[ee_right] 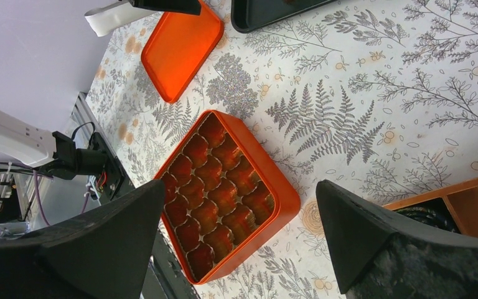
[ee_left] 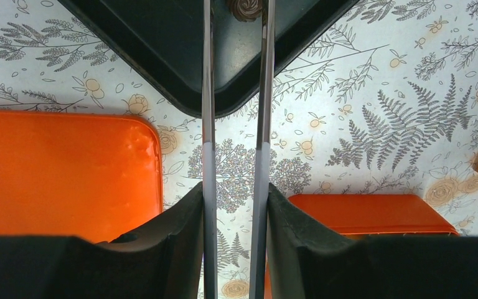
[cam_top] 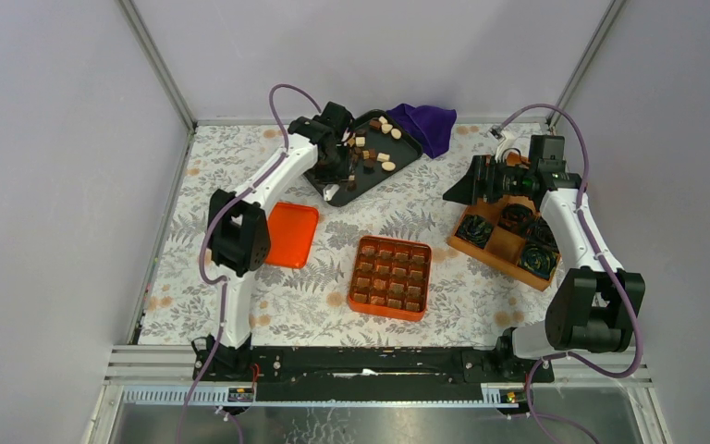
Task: Pack the chocolate
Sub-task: Pick up the fake chocolate from the plate.
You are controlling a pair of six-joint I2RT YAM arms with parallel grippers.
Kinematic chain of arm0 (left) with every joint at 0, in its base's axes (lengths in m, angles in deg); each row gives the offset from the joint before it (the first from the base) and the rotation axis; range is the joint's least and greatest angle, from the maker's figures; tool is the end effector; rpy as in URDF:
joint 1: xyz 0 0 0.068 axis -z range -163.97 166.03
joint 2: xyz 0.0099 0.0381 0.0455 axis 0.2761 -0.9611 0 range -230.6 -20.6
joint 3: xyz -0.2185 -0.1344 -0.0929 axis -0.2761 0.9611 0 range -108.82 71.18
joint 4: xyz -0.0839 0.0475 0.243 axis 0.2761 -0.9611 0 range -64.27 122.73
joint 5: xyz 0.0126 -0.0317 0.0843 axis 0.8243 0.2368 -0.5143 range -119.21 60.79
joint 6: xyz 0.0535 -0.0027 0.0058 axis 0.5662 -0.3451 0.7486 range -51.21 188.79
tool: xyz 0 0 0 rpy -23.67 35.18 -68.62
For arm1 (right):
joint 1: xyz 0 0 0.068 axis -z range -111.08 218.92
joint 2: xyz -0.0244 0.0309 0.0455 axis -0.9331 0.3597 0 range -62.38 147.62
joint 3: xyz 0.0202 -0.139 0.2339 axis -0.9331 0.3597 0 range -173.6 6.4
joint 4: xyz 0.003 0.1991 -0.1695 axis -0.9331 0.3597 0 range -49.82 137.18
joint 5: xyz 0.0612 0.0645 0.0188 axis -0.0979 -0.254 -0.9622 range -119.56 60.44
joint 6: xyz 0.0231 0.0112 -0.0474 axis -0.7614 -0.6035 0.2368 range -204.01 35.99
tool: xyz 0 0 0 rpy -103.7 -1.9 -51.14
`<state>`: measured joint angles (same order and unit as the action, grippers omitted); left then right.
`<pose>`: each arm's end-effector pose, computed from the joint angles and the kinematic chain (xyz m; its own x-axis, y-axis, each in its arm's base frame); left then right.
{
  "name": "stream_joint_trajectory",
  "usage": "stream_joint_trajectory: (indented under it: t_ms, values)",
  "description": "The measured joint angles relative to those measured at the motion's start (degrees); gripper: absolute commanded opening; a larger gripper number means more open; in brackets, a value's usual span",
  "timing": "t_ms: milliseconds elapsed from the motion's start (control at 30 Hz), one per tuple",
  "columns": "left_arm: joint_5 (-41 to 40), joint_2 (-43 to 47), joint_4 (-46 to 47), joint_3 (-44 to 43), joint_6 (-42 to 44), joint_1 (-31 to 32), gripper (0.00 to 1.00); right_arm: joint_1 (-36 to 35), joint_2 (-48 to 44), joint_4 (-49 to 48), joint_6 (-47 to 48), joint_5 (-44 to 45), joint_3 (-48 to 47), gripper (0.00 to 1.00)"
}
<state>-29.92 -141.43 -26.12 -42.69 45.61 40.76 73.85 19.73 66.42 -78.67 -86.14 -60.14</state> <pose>0.4095 -0.1882 0.2701 -0.9245 -0.0076 -0.3812 0.0541 0.9871 -0.1509 0.3070 0.0033 0.3047 -0.6081 0.0009 -0.7939 -0.6318 0.6050 0.4846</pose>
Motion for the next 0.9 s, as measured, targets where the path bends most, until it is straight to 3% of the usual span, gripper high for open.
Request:
stream_joint_trajectory:
  t_ms: [600, 700, 800, 900]
  values:
    - [0.0, -4.0, -0.7, -2.7, 0.4, 0.7, 0.4, 0.0, 0.0, 0.0, -0.2, 0.0, 0.7, 1.0]
    - [0.0, -4.0, -0.9, -2.8, 0.5, 0.9, 0.31, 0.0, 0.0, 0.0, -0.2, 0.0, 0.8, 1.0]
    - [-0.1, -4.2, -1.4, -3.3, 0.7, 1.0, 0.14, 0.0, 0.0, 0.0, -0.2, 0.0, 0.8, 1.0]
    - [-0.6, -4.2, -1.5, -3.5, 0.8, 1.0, 0.04, 0.0, 0.0, 0.0, -0.2, 0.0, 0.8, 1.0]
